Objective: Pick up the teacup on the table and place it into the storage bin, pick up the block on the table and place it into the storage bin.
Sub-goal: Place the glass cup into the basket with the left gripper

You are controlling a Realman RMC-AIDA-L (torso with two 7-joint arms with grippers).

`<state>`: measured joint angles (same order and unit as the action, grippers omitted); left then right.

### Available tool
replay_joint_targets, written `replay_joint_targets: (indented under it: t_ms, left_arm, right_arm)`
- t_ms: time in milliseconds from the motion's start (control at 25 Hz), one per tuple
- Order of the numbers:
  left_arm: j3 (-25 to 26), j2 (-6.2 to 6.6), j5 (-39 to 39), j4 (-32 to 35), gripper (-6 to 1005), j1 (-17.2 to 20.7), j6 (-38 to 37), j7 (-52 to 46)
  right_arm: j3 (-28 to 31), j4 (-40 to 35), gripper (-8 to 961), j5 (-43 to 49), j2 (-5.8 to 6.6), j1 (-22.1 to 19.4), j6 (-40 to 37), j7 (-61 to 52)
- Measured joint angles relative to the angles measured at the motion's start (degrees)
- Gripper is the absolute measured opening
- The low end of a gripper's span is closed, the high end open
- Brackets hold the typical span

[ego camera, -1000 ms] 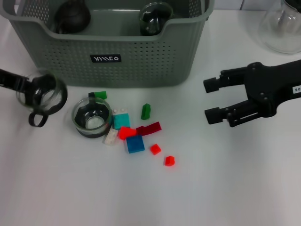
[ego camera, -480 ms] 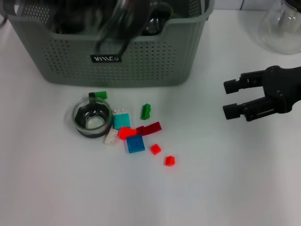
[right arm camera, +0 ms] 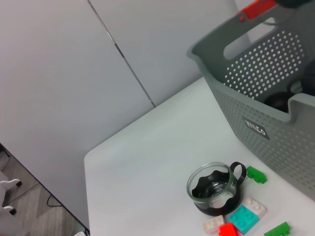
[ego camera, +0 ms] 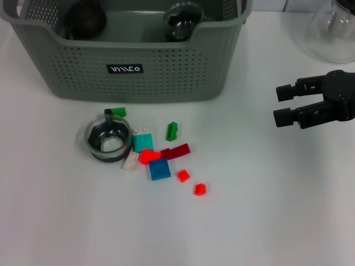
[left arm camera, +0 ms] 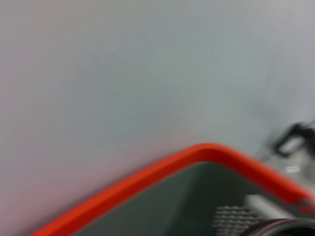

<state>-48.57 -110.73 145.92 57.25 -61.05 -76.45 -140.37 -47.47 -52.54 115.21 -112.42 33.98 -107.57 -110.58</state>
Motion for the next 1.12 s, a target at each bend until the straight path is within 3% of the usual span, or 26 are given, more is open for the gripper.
replay_joint_targets:
  t_ms: [160, 360, 800, 1120]
  left_arm:
    - [-2.6, -0.09, 9.9, -9.9, 45, -4.3, 9.4, -2.7]
    - [-3.4, -1.69, 16.4, -16.9, 46, -6.8, 17.9, -4.1]
    - [-7.1, -3.95, 17.7, -24.9, 45, -6.0, 28.2, -5.0]
    - [-9.7, -4.69, 17.8, -26.8, 47, -5.8, 30.8, -5.1]
  right_arm:
    - [0.0, 0.3, 925, 0.1, 0.07, 0.3, 0.2, -0.8]
    - [-0.2, 0.5, 924, 0.1, 0.06, 0.5, 0.9, -1.2]
    - [-0.2, 1.9, 922, 0.1, -0.25, 0.5, 2.0, -0.6]
    - [-0.2, 1.9, 920, 0.1, -0.42, 0.6, 2.2, -0.1]
